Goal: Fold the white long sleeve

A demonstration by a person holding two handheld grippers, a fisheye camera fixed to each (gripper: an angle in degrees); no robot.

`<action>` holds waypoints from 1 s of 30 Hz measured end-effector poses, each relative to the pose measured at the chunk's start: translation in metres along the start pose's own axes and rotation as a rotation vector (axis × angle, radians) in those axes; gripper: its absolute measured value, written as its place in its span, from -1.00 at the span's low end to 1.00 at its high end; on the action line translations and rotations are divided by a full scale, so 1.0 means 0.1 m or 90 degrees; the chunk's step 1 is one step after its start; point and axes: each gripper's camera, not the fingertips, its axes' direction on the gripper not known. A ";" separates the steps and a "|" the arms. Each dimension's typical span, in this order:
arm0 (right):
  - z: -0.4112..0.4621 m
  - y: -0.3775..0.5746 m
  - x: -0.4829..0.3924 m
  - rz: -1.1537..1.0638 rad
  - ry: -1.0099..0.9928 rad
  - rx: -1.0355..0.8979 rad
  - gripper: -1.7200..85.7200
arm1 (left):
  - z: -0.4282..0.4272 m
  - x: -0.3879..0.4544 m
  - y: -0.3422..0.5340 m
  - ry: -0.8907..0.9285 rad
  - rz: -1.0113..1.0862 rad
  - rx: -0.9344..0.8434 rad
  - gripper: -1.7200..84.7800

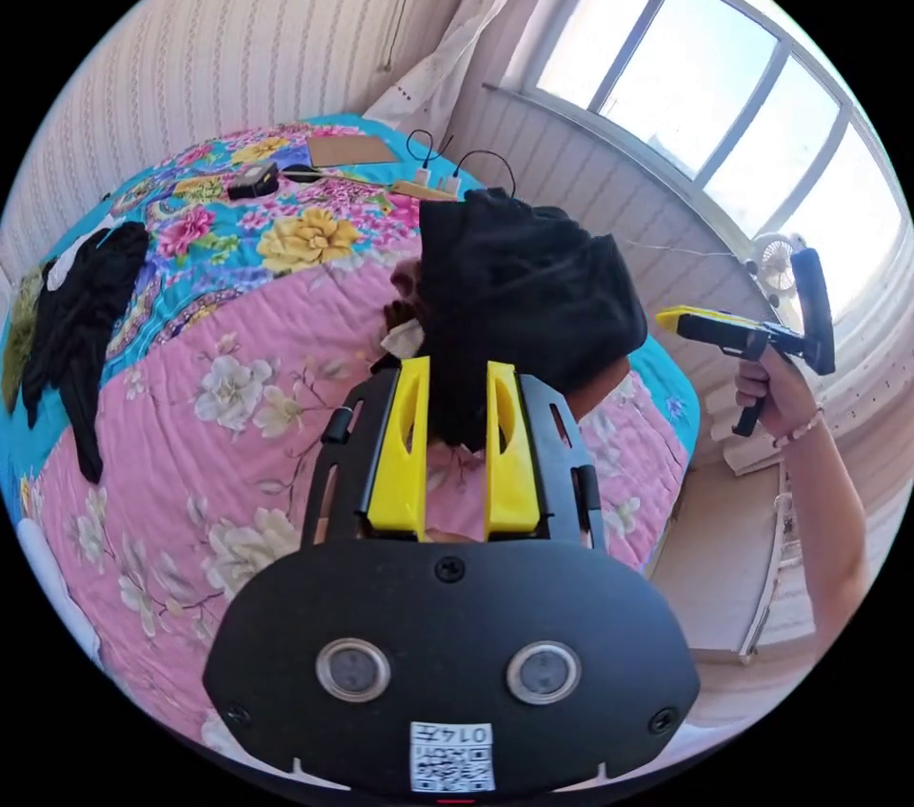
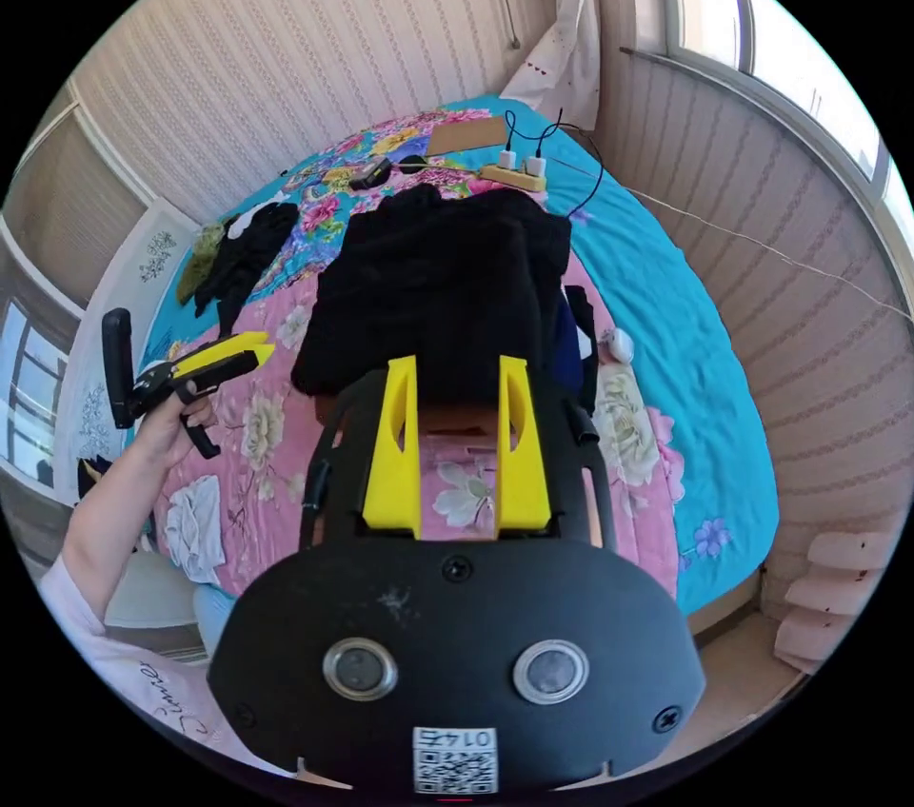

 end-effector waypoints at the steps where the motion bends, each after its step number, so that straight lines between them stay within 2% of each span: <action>1: 0.03 0.09 -0.02 -0.009 0.001 0.001 -0.67 | -0.01 -0.02 0.08 0.001 0.005 0.008 -0.74; 4: -0.03 0.69 -0.35 -0.089 -0.004 0.055 -0.68 | -0.20 -0.15 0.61 0.015 0.019 0.030 -0.75; 8: -0.03 1.94 -1.62 -0.335 0.008 0.129 -0.73 | -0.78 -0.31 1.99 0.018 0.049 0.081 -0.76; 10: 0.00 2.51 -2.20 -0.407 -0.032 0.181 -0.75 | -1.07 -0.36 2.73 -0.028 0.032 0.089 -0.75; 13: 0.07 3.38 -3.06 -0.441 -0.140 0.289 -0.75 | -1.60 -0.34 4.00 -0.231 -0.006 0.119 -0.72; 15: 0.32 3.78 -3.72 -0.463 -0.212 0.232 -0.71 | -1.99 -0.38 4.92 -0.334 -0.091 0.107 -0.71; 18: 0.65 4.21 -4.51 -0.553 -0.274 0.125 -0.67 | -2.30 -0.51 5.88 -0.386 -0.216 0.089 -0.70; 21: 0.98 4.57 -5.13 -0.657 -0.264 0.054 -0.67 | -2.37 -0.69 6.60 -0.394 -0.329 0.086 -0.70; 24: 1.31 4.68 -5.56 -0.693 -0.229 -0.021 -0.68 | -2.19 -0.89 6.98 -0.337 -0.388 0.095 -0.70; 26: 1.55 4.66 -5.72 -0.667 -0.202 -0.073 -0.70 | -2.02 -0.99 7.05 -0.287 -0.394 0.107 -0.69; 30: 2.02 4.51 -5.76 -0.596 -0.180 -0.234 -0.91 | -1.70 -1.15 6.95 -0.281 -0.369 0.120 -0.71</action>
